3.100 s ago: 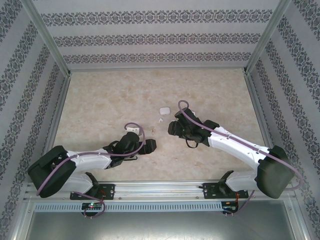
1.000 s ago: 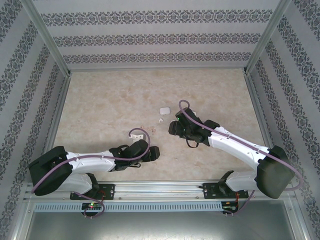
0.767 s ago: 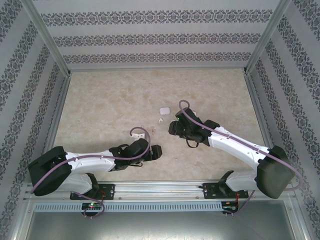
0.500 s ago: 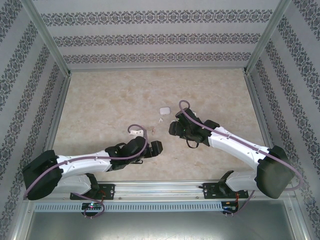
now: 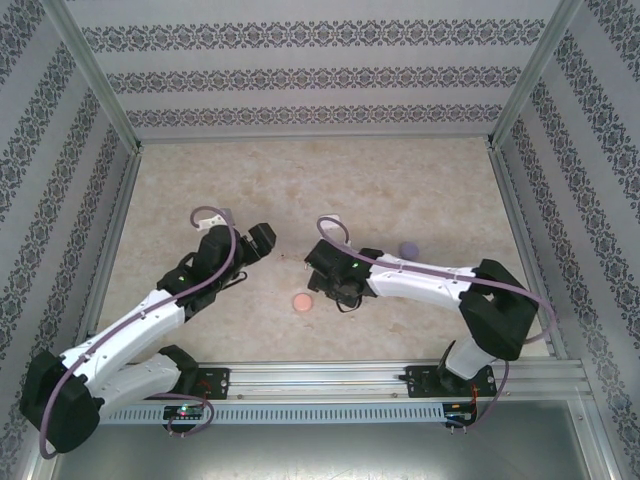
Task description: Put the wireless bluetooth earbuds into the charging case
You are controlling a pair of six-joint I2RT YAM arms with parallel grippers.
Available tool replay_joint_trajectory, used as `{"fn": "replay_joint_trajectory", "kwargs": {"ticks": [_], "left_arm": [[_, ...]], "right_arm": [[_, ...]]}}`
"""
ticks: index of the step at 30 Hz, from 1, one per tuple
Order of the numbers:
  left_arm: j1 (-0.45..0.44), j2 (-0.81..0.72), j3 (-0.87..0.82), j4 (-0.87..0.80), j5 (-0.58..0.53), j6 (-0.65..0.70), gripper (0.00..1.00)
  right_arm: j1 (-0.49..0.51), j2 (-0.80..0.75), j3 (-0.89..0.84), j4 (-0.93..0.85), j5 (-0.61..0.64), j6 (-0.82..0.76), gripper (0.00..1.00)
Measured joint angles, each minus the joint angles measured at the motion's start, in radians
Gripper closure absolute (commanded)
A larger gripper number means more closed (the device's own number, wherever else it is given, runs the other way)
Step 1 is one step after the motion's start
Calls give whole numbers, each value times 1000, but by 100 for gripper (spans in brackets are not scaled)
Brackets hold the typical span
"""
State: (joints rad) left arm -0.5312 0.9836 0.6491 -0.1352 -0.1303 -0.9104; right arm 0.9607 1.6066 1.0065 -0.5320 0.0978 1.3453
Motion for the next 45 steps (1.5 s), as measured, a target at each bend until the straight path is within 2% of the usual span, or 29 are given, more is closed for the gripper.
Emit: {"fn": "replay_joint_trajectory", "kwargs": {"ticks": [9,18,35,45], "left_arm": [[180,56,71,-54,83,99,10],[271,80,71,-64,146,127,10],[298,97,75,-68,192,134,9],[298,97,75,-68,206,134,9]], "right_arm": [[78,147,174,-110,2,207,29],[85,277,275,-167,-11,292,29],[85,363,337,-172,-55,328,30],[85,381,351,-191,-68,325,40]]}}
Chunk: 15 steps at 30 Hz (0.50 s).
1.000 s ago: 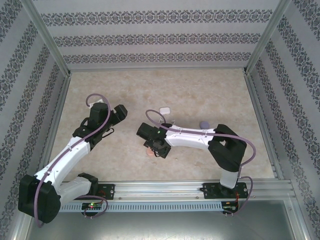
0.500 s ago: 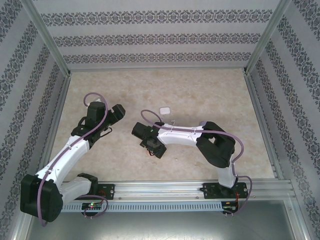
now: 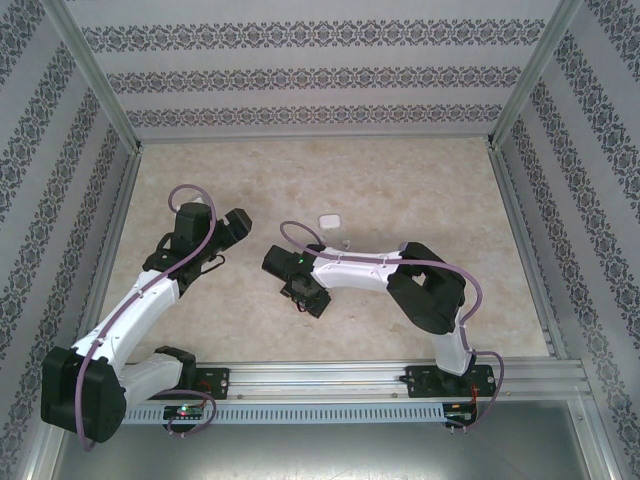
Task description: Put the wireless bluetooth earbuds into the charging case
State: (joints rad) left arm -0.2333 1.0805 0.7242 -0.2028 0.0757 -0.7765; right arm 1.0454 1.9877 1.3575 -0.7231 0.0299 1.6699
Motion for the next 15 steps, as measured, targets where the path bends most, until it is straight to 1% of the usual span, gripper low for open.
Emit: {"fn": "replay_joint_trajectory", "kwargs": {"ticks": [2,5,7,11,15], "left_arm": [[0,0,0,0,0,0,9],[0,0,0,0,3,1,9],[0,0,0,0,4,6,9],[0,-1,0,0,23,15,10],[0,-15,0,0,53,29,10]], "right_arm": [[0,2,1,-7,-3,-3,44],[0,2,2,-15,-6,-18,53],[-1,2,6,-12,-11,-26,58],[-1,2,8,-6,-12,-55,62],[-3,-4,8,10,-7,-95,63]]}}
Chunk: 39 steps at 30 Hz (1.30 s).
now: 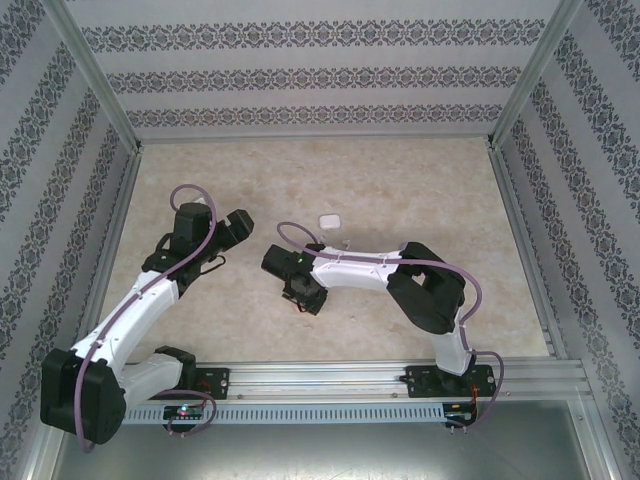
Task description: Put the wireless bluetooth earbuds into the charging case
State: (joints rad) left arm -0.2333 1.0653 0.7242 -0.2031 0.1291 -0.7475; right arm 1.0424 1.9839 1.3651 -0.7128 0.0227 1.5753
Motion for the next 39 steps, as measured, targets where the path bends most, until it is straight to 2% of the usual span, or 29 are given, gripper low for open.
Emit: {"fn": "replay_joint_trajectory", "kwargs": {"ticks": [6,13,21,25,34,39], "left_arm": [[0,-39,-8,18,60,7,11],[0,-92,-143,187,145,-2,11],[0,-144,-275,373,227,-11,12],[-3,-138,-318,483,273,-11,12],[-110,26,-325,742,308,9,13],[-162,157,-283,794,331,41,15]], "right_arm": [[-36,-121,-74,90,26,-55,64],[-161,-296,-158,165,36,-136,63],[-335,-362,-163,281,-14,-248,63],[-389,-370,-163,352,-52,-274,63],[-436,-369,-156,472,-137,-266,63],[-436,-365,-135,505,-169,-262,64]]}}
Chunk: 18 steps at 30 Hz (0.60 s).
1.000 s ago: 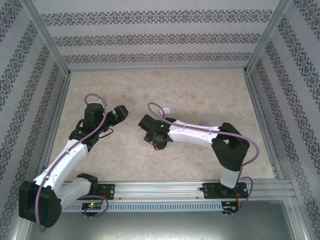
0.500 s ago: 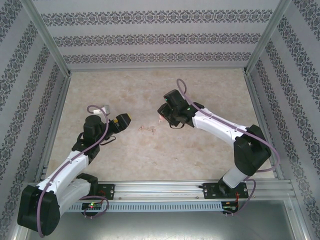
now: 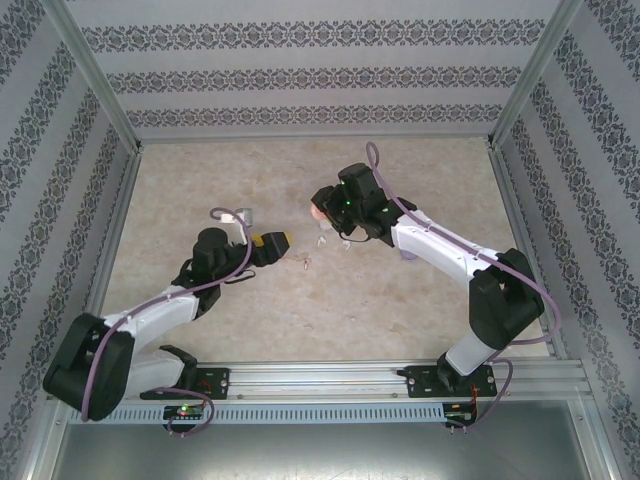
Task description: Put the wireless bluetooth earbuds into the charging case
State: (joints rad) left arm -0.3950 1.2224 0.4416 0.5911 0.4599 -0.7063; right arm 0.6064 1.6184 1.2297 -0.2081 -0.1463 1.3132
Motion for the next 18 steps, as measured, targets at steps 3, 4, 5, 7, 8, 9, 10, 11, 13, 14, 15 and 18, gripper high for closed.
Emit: {"fn": "replay_joint_trajectory", "kwargs": {"ticks": [3,4,5,7,8,9,10,11,13,14,15,18], "left_arm": [[-16,64,44,34,16,14,18],[-18,82,59,49,21,18,19],[-18,96,70,61,26,19,20],[-18,128,94,89,37,22,22],[-19,142,104,99,40,23,23],[-20,157,116,111,45,23,25],[-23,173,127,122,48,23,26],[-25,187,136,132,54,22,27],[-29,220,155,158,64,22,30],[-31,234,163,166,68,21,31],[-31,249,170,176,72,20,33],[-31,287,184,204,81,17,37]], "right_arm": [[0,4,2,14,-5,0,64],[0,6,2,17,-6,0,64],[0,8,2,19,-6,1,64],[5,10,2,19,-6,4,64],[7,11,2,19,-6,7,64],[11,11,2,19,-7,10,64],[14,12,2,19,-9,13,64],[19,13,2,19,-10,16,64],[26,14,2,19,-13,19,64],[27,15,2,19,-13,20,64],[32,15,2,19,-13,23,64],[34,15,2,21,-13,24,65]]}}
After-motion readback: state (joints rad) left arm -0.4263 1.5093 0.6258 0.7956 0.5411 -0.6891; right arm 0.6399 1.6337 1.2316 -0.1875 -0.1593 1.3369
